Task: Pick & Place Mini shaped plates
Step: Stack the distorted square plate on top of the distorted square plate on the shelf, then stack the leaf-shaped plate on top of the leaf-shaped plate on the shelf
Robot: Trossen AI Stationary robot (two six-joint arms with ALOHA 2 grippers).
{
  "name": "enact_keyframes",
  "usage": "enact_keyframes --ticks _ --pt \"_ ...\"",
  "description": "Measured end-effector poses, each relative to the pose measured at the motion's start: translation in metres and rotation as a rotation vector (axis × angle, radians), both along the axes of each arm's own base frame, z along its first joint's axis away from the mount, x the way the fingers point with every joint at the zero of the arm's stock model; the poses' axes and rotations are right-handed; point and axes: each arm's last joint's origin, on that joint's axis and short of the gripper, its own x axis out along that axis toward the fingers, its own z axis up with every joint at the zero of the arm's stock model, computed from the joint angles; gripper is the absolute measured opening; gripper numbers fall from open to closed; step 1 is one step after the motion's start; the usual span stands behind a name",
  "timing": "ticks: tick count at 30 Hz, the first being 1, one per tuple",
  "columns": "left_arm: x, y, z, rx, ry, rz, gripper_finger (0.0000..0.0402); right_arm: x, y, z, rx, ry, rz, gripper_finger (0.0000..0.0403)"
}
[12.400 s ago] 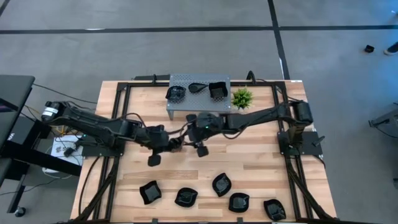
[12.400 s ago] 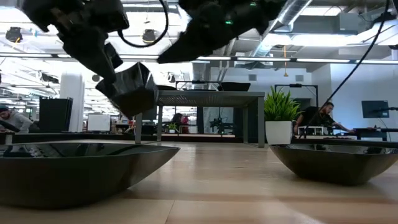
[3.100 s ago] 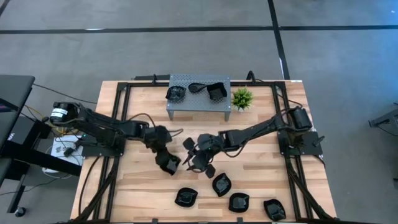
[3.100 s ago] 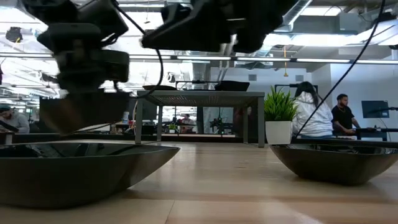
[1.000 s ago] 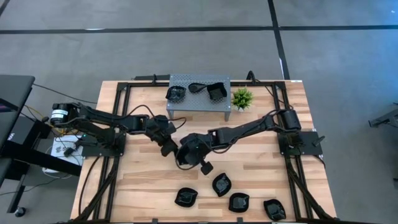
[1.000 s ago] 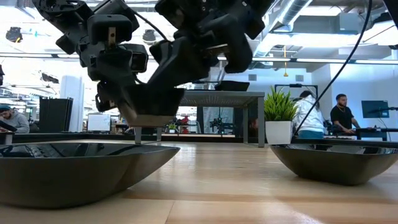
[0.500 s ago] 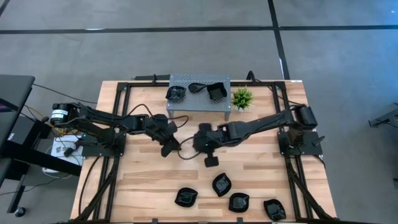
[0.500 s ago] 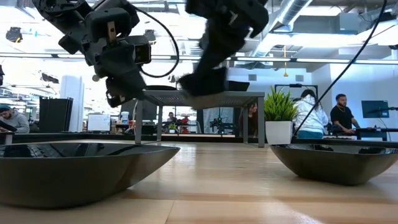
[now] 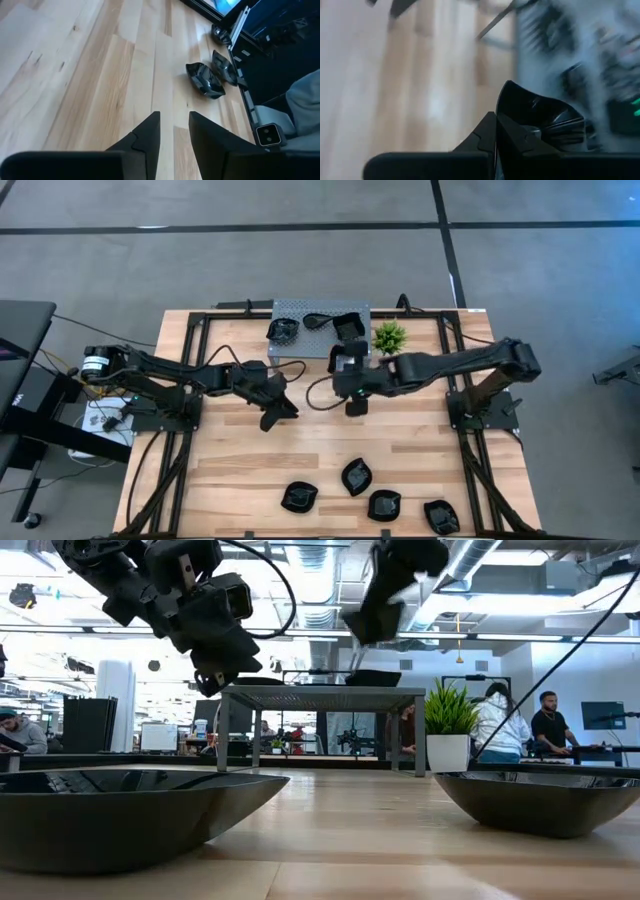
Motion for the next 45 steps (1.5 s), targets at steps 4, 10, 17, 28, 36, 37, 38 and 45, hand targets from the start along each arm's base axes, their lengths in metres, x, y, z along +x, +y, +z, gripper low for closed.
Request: enact_keyframes --ticks 4,10,17,28,36,37,38,45 --pt "0.0 0.0 0.0 0.0 -0.001 0.0 0.0104 -0.009 -0.016 0.017 -0.119 0.008 0.071 0.0004" --pt "0.0 -0.001 0.0 0.0 -0.003 -0.005 0.0104 -0.014 -0.063 0.02 -0.088 0.035 0.04 0.0003" --pt "0.0 -0.001 0.0 0.0 -0.003 -0.005 0.0104 -0.011 -0.116 0.004 0.029 0.059 -0.011 0.0007" --pt "0.001 -0.001 0.001 -0.001 -0.014 -0.004 0.0104 -0.012 -0.142 -0.007 0.056 0.098 -0.014 0.0028" --pt "0.001 -0.001 0.001 0.0 -0.017 -0.004 0.0104 -0.007 -0.129 -0.007 0.045 0.093 -0.011 0.0086" --pt "0.001 -0.001 0.001 0.0 -0.017 -0.005 0.0104 -0.006 -0.126 -0.007 0.045 0.091 -0.017 0.009" --pt "0.001 -0.001 0.001 0.0 -0.017 -0.005 0.0104 -0.005 -0.122 -0.006 0.042 0.09 -0.019 0.0093" --pt "0.001 -0.002 0.001 0.0 -0.018 -0.006 0.0104 -0.007 -0.065 0.007 0.045 0.026 -0.027 0.0097"
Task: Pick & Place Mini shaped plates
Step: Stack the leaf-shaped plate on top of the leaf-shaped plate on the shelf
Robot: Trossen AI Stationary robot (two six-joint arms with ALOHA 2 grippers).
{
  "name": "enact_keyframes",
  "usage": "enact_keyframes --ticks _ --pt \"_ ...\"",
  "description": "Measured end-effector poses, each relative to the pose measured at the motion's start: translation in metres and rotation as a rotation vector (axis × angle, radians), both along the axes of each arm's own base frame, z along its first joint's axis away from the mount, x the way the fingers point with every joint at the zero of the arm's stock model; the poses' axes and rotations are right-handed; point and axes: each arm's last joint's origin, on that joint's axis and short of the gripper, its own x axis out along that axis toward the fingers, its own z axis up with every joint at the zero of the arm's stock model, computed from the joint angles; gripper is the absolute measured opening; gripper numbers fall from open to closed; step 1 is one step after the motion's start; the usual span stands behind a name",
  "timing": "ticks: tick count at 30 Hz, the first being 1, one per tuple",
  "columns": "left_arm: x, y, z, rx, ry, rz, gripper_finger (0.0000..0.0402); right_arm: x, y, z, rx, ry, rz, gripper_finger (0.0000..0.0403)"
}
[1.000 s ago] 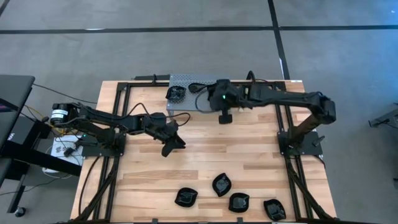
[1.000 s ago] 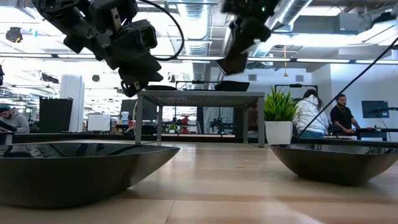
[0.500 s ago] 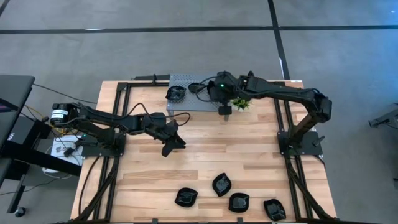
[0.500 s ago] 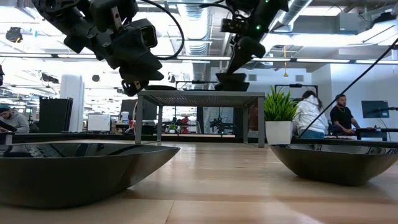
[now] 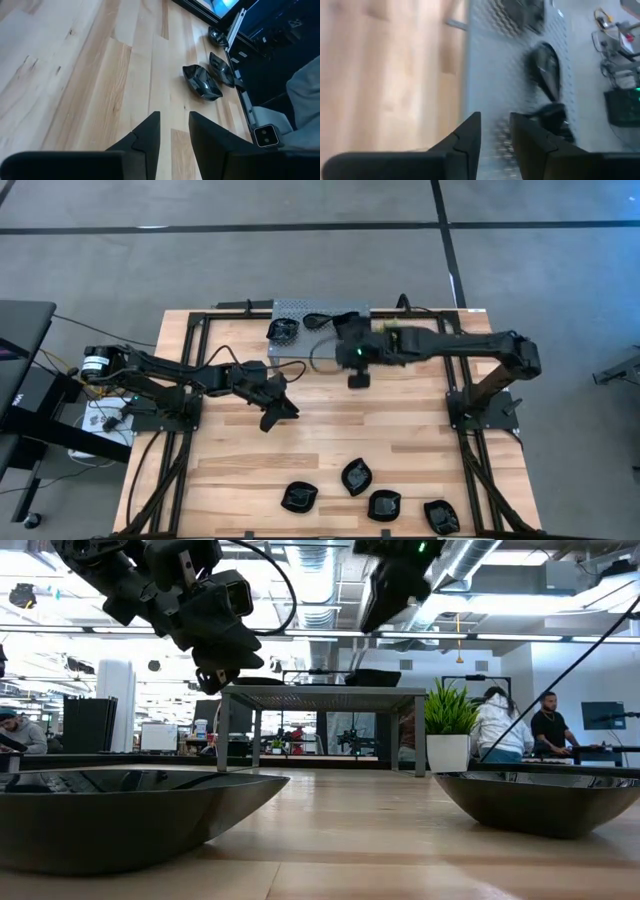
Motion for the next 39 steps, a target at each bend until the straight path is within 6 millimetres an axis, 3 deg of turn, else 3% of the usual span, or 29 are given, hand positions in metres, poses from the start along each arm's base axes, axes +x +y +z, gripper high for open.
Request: enact_keyframes --ticks 4,10,13,16,20,23,31,39 --pt "0.0 -0.005 0.0 0.005 -0.01 -0.05 0.0104 -0.014 0.044 0.01 0.052 -0.007 0.075 0.0098" --pt "-0.003 -0.035 0.001 -0.001 -0.028 -0.228 0.0104 -0.044 0.09 0.023 0.188 -0.083 0.084 0.0098" --pt "-0.007 -0.055 0.001 -0.004 -0.027 -0.308 0.0104 -0.054 0.105 0.01 0.209 -0.159 0.149 0.0098" --pt "-0.013 -0.076 0.001 -0.009 -0.024 -0.391 0.0104 -0.064 0.116 -0.019 0.232 -0.24 0.204 0.0098" --pt "-0.02 -0.097 0.0 -0.028 0.005 -0.405 0.0104 -0.075 0.121 -0.062 0.278 -0.332 0.226 0.0098" --pt "-0.02 -0.105 -0.007 -0.06 0.063 -0.359 0.0104 -0.079 0.117 -0.08 0.28 -0.382 0.227 0.0098" --pt "-0.002 -0.109 -0.042 -0.07 0.125 -0.302 0.0104 -0.075 0.103 -0.07 0.274 -0.48 0.19 0.0098" --pt "0.008 -0.094 -0.036 -0.161 0.065 -0.35 0.0104 -0.075 0.101 -0.071 0.285 -0.475 0.172 0.0098"
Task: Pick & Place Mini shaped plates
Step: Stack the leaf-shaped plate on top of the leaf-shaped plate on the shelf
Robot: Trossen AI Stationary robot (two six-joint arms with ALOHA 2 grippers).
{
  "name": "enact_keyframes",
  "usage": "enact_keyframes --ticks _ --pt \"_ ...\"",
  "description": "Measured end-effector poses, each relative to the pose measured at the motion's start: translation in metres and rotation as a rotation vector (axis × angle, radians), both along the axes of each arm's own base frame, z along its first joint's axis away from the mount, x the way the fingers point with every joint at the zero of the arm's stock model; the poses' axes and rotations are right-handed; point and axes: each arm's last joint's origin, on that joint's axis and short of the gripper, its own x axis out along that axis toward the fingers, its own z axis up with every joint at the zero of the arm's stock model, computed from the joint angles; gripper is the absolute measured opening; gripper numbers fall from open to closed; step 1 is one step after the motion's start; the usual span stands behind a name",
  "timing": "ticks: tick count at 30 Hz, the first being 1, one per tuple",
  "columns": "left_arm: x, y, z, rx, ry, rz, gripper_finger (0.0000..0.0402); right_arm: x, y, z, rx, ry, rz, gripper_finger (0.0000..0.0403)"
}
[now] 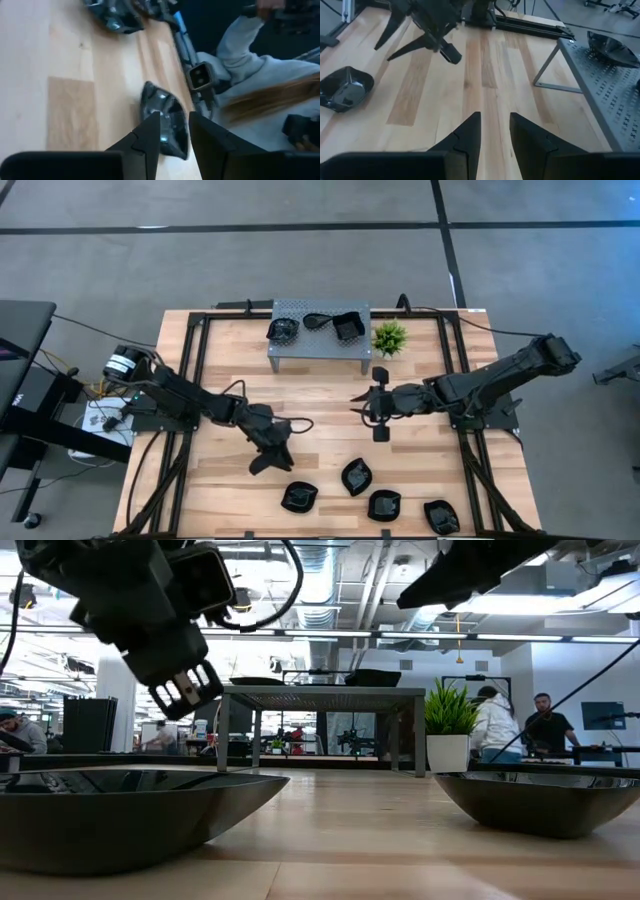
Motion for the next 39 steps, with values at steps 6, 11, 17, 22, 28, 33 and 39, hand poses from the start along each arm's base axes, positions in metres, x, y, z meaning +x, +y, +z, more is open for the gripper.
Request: enact_keyframes --ticks 6,11,17,22,28,33,39 --pt "-0.003 -0.007 0.003 0.014 -0.03 -0.05 0.0104 0.006 0.002 0.005 0.056 -0.083 -0.014 0.0098" --pt "-0.009 -0.025 -0.007 0.035 0.004 -0.091 0.0104 0.018 0.005 0.004 0.199 -0.174 -0.059 0.0098" --pt "-0.02 -0.049 -0.013 0.088 0.017 -0.038 0.0104 0.033 0.009 -0.01 0.247 -0.184 -0.077 0.0098" --pt "-0.026 -0.06 -0.014 0.161 -0.022 0.044 0.0104 0.043 0.013 -0.02 0.251 -0.203 -0.071 0.0098" --pt "-0.033 -0.071 -0.014 0.212 -0.05 0.138 0.0104 0.05 0.026 -0.028 0.263 -0.233 -0.034 0.0098" --pt "-0.037 -0.078 -0.017 0.231 -0.056 0.191 0.0104 0.05 0.041 -0.03 0.281 -0.261 0.015 0.0098" --pt "-0.034 -0.08 -0.042 0.251 0.01 0.225 0.0104 0.045 0.055 -0.026 0.33 -0.291 0.053 0.0098"
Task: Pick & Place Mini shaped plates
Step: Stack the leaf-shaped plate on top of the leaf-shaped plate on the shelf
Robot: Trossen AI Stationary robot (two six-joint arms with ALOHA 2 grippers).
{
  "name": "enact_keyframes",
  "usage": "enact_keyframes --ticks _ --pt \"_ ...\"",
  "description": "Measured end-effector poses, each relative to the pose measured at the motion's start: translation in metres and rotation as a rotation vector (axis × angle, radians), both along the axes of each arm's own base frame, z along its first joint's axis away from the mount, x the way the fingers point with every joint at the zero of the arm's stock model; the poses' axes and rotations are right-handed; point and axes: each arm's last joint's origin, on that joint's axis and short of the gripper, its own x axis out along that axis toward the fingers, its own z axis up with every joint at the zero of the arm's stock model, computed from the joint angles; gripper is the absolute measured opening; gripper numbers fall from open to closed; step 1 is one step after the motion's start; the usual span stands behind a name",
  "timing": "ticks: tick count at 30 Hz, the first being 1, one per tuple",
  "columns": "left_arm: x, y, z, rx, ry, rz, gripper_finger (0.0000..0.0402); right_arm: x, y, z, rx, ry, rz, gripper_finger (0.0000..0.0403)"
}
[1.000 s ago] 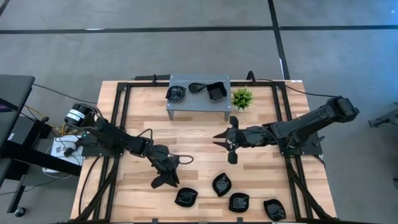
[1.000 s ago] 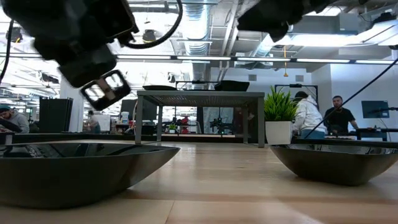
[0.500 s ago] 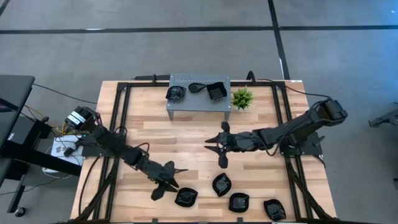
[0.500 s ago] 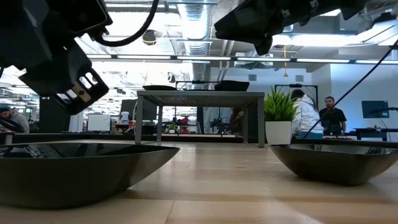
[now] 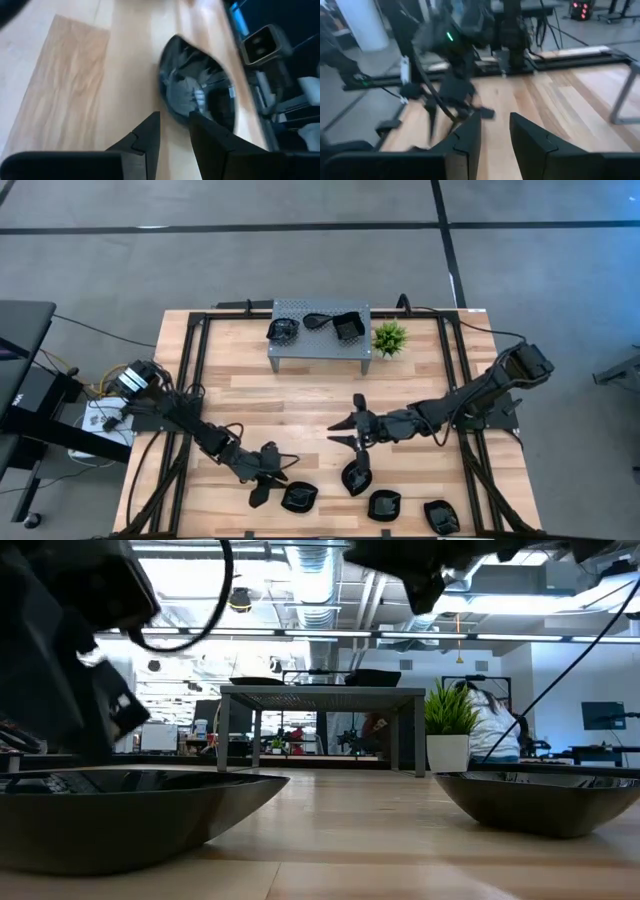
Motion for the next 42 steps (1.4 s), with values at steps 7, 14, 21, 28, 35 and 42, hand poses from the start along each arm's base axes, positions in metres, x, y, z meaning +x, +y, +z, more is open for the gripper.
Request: enact_keyframes --ticks 7,14,21,28,35,42 --pt "0.004 -0.001 -0.001 -0.042 -0.029 0.034 0.0104 -0.005 0.012 0.001 0.004 -0.007 0.041 0.0098" --pt "0.004 -0.001 -0.001 -0.056 -0.024 0.059 0.0104 -0.005 0.012 0.001 0.006 -0.006 0.042 0.0098" --pt "0.004 -0.002 -0.012 -0.095 0.029 0.117 0.0104 -0.003 0.008 0.001 0.005 -0.005 0.027 0.0098" --pt "0.006 -0.002 -0.019 -0.094 0.028 0.138 0.0104 -0.003 0.006 0.001 0.005 -0.005 0.021 0.0098" --pt "0.006 -0.002 -0.018 -0.096 0.018 0.133 0.0085 -0.003 0.006 0.001 0.005 -0.005 0.021 0.0098" --pt "0.006 -0.002 -0.018 -0.084 0.01 0.121 0.0009 -0.003 0.006 0.001 0.005 -0.004 0.021 0.0098"
